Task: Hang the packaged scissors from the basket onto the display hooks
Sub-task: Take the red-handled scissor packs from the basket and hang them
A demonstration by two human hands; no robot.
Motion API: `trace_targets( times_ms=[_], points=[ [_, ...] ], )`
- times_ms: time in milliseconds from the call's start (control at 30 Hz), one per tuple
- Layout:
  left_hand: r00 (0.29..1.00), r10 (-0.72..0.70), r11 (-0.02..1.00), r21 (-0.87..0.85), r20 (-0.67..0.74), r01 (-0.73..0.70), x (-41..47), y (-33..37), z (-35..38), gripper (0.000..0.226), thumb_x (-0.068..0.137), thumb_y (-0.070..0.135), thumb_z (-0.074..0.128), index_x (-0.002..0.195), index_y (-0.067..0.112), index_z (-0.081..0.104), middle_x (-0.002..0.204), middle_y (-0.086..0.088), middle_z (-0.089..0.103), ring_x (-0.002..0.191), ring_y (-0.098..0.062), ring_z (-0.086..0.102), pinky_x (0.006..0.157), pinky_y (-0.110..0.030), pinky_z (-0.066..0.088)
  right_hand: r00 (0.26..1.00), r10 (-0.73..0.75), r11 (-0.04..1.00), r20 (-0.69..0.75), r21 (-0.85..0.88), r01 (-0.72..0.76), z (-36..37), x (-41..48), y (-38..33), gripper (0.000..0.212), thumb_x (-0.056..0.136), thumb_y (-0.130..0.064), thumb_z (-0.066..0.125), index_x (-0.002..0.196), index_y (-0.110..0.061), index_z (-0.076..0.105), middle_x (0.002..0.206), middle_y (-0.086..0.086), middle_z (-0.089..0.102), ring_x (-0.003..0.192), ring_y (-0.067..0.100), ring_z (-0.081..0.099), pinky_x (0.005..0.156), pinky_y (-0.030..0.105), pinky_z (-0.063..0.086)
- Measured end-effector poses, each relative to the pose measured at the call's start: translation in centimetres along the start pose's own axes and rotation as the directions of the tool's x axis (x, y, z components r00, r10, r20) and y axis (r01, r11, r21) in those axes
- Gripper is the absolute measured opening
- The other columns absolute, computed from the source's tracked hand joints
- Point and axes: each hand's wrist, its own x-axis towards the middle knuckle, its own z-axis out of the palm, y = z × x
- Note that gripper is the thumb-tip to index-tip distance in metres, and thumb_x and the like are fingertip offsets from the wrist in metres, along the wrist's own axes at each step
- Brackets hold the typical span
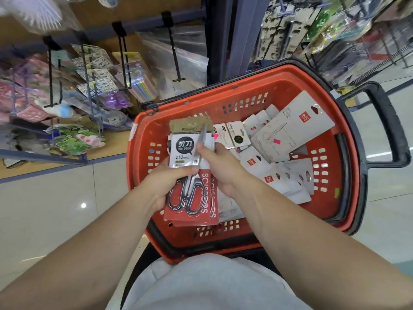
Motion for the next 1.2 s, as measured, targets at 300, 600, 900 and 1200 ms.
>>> trace_targets(
  times_ms=[300,600,900,1200],
  points=[
    [0.971,0.100,0.990,-0.077,-0.217,-0.119,-1.9,-1.1,-3.7,0.059,0.066,0.001,0.088,0.119,0.015,0.067,0.107,-0.012,0.081,0.094,-0.033,0.078,0.086,-0.049,0.061,0.901,0.200,0.977,-0.385,0.143,-0.156,-3.4,7.1,1.9,0.038,0.100,-0.046,0.061,0.114,-0.011,0.070,0.083,0.005,0.067,0.074,0.021,0.062,0.099,0.041,0.057],
    [0.895,0.172,0.958,-0.140,-0.412,-0.249,-3.2,-0.4,-5.8,0.052,0.073,-0.006,0.085,0.113,0.018,0.062,0.100,-0.008,0.081,0.082,-0.027,0.080,0.067,-0.040,0.064,0.868,0.218,0.966,-0.445,0.227,-0.126,-3.2,10.4,2.1,0.030,0.101,-0.014,0.061,0.128,0.001,0.061,0.091,0.008,0.068,0.076,0.018,0.067,0.063,0.027,0.057],
    [0.898,0.182,0.953,-0.153,-0.401,-0.261,-3.1,-0.3,-4.7,0.055,0.074,-0.003,0.087,0.120,0.014,0.062,0.103,-0.008,0.081,0.084,-0.028,0.080,0.070,-0.041,0.064,0.755,-0.154,0.984,-0.637,-0.166,0.061,-5.8,3.8,-0.9,0.013,0.091,-0.015,0.058,0.079,-0.018,0.054,0.071,0.007,0.058,0.053,0.022,0.051,0.051,0.029,0.038],
    [0.905,0.202,0.954,-0.136,-0.373,-0.269,-3.0,-0.5,-2.7,0.061,0.075,-0.009,0.085,0.128,0.011,0.061,0.106,-0.008,0.081,0.090,-0.028,0.080,0.069,-0.038,0.064,0.903,-0.386,0.489,-0.189,-0.872,0.027,-6.4,2.5,0.7,0.013,0.095,-0.027,0.064,0.091,-0.018,0.057,0.082,0.000,0.065,0.078,0.028,0.060,0.063,0.035,0.042]
  ],
)
